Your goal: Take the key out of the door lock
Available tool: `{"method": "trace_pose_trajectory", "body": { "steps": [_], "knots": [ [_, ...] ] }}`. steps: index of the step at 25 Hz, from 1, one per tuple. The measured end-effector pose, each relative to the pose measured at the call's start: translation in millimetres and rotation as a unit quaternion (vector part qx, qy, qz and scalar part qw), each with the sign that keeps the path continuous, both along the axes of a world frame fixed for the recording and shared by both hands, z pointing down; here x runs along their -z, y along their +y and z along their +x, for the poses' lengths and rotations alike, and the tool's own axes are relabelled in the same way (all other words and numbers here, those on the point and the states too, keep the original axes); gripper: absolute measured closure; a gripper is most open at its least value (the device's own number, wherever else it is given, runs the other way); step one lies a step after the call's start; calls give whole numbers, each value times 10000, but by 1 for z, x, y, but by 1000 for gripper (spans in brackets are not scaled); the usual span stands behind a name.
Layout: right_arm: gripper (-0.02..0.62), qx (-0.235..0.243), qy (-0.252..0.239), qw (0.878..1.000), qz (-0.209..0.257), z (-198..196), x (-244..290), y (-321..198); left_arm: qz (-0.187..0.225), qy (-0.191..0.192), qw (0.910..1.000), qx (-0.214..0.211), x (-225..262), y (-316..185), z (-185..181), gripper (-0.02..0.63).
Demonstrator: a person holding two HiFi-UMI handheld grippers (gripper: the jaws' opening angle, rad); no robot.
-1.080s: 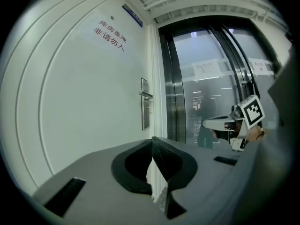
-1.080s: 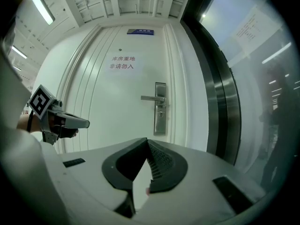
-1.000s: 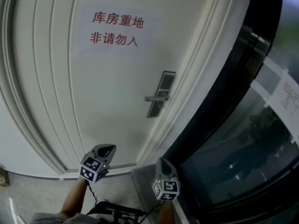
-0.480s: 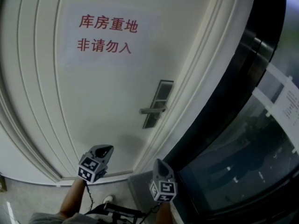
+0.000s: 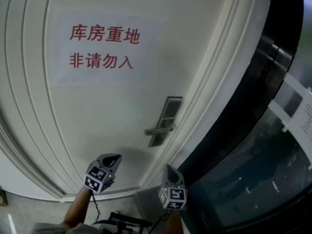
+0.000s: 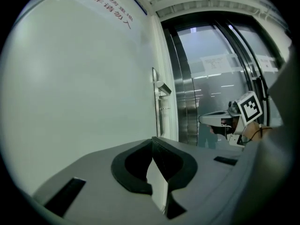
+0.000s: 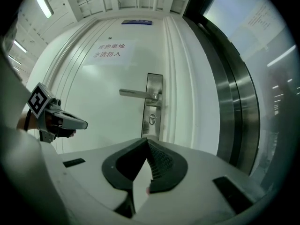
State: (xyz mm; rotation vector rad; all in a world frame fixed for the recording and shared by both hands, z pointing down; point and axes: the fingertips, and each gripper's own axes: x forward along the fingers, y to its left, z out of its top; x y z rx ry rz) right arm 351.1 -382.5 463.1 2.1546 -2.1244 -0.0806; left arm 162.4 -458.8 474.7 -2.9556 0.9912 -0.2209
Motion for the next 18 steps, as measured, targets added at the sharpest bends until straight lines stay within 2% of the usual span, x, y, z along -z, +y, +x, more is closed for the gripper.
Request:
{"method": "trace_pose_trajectory", "body": {
  "steps": [6,13,18],
  "knots": [
    [584,-5,144,9999,65,9,10,-29,-15,48,10000,-30,6,-21,5,601],
    [584,-88,577,9983,87,10,27,-53,-29,-28,10000,-84,3,-37,8,601],
    [584,-121,1085,9940,50,10,32,-67,-39,-24,9999,-139,2,-42,10,601]
  ]
}}
